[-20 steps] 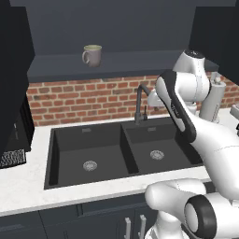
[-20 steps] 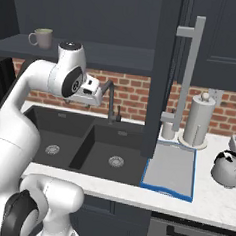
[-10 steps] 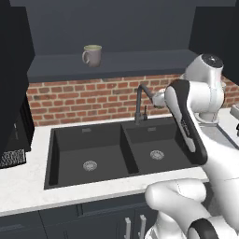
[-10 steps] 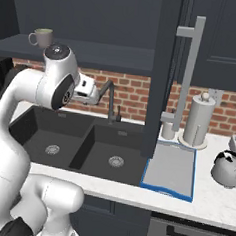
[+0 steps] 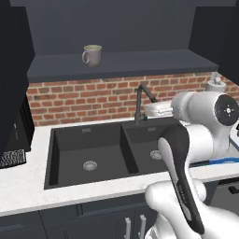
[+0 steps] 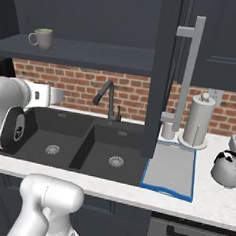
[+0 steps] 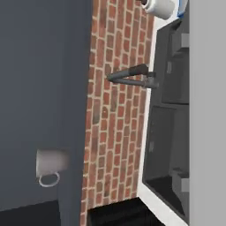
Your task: Pick the kettle from the counter and place it on the tray. Then pick the mug from the cabinet and place it on the tray. Then close the cabinet doors.
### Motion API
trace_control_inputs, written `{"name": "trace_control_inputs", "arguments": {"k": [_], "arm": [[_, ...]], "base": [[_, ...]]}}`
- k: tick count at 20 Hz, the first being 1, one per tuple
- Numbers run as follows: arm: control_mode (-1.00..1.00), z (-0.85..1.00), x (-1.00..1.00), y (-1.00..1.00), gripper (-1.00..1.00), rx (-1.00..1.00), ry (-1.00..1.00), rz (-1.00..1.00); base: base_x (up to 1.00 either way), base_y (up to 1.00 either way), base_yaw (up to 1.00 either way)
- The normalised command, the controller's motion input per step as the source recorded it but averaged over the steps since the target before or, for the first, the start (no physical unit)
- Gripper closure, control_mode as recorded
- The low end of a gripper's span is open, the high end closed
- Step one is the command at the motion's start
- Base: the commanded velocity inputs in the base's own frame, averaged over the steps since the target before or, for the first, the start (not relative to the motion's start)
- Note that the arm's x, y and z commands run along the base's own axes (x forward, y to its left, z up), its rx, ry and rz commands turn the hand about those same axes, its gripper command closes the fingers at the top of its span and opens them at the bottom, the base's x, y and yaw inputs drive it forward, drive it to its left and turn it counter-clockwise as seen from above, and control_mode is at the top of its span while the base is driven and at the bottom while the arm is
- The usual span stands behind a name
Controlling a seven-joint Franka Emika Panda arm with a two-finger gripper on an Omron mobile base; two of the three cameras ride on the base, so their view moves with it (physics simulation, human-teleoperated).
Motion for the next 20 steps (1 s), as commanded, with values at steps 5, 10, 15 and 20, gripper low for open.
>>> {"name": "trace_control_inputs", "arguments": {"k": [5,10,15,20], "arm": [[-1.00,0.55,-0.07,0.76,-1.00,-0.08,-0.37,-0.04],[-1.00,0.84,0.00,0.61,-1.00,-0.04,-0.22,-0.01],[-1.00,0.82,0.04,0.53,-1.00,-0.01,-0.09,0.00],[-1.00,0.08,0.04,0.38,-1.00,0.00,0.01,0.00]], "base": [[0.00,0.00,0.00],[0.00,0.00,0.00],[0.00,0.00,0.00],[0.00,0.00,0.00]]}}
